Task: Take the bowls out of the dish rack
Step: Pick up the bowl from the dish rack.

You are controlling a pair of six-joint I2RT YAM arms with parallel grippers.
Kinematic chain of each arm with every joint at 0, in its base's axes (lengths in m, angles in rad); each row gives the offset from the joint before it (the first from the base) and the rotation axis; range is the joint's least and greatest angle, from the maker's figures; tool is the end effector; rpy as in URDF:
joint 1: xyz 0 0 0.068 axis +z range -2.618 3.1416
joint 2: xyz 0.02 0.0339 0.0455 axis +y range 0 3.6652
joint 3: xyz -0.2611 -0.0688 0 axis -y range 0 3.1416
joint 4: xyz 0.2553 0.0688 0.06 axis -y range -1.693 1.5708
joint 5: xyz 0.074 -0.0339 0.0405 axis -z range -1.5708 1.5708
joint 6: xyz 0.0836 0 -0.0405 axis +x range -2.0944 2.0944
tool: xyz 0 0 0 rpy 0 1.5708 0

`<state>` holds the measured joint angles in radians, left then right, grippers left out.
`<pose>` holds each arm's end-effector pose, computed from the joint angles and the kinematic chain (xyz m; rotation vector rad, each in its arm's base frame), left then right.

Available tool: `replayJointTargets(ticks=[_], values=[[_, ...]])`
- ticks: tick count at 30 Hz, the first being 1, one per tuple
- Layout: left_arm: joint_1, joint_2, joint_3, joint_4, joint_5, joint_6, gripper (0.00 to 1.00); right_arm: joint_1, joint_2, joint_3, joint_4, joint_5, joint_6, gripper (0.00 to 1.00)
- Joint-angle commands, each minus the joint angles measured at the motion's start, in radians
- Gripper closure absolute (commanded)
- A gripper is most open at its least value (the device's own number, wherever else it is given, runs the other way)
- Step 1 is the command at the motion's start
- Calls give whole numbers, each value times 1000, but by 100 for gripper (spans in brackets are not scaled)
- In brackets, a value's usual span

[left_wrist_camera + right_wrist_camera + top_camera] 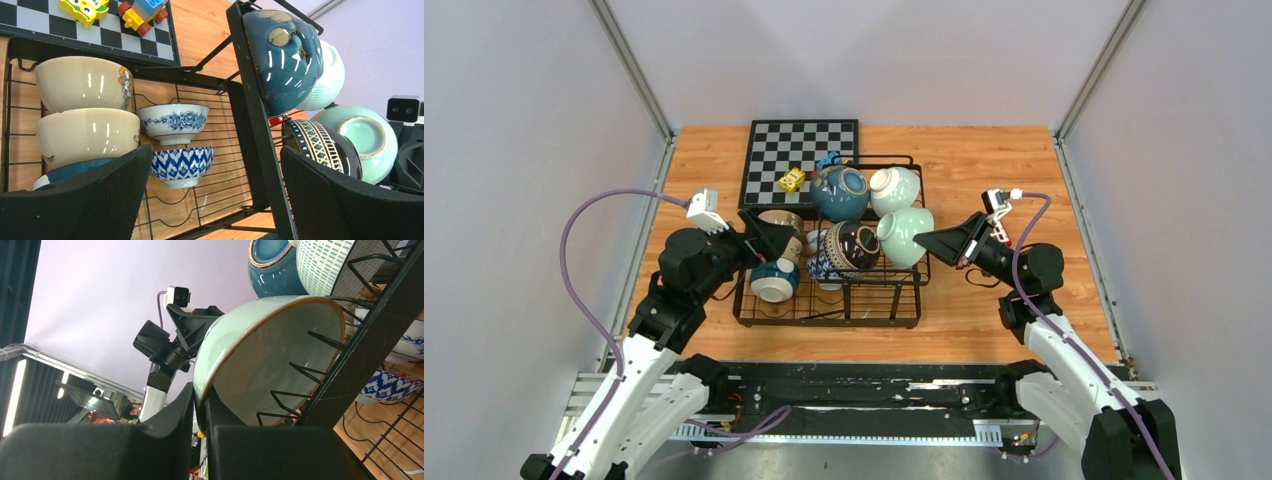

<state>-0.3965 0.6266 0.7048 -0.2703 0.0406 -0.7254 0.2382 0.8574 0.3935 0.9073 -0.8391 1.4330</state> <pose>0.1951 -0.0854 0.3163 -0.2711 1.8219 -0.8392 0.2007 0.1127 0.3061 -0.0264 1.5421 1.8556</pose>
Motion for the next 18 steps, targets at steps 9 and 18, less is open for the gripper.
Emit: replayJointTargets(ticks=[9, 18], values=[[-5, -10, -5, 3, -19, 11, 0, 9, 14, 16, 161, -3, 50, 100], [-5, -25, -7, -11, -31, 14, 0, 8, 57, -3, 351, 20, 143, 100]])
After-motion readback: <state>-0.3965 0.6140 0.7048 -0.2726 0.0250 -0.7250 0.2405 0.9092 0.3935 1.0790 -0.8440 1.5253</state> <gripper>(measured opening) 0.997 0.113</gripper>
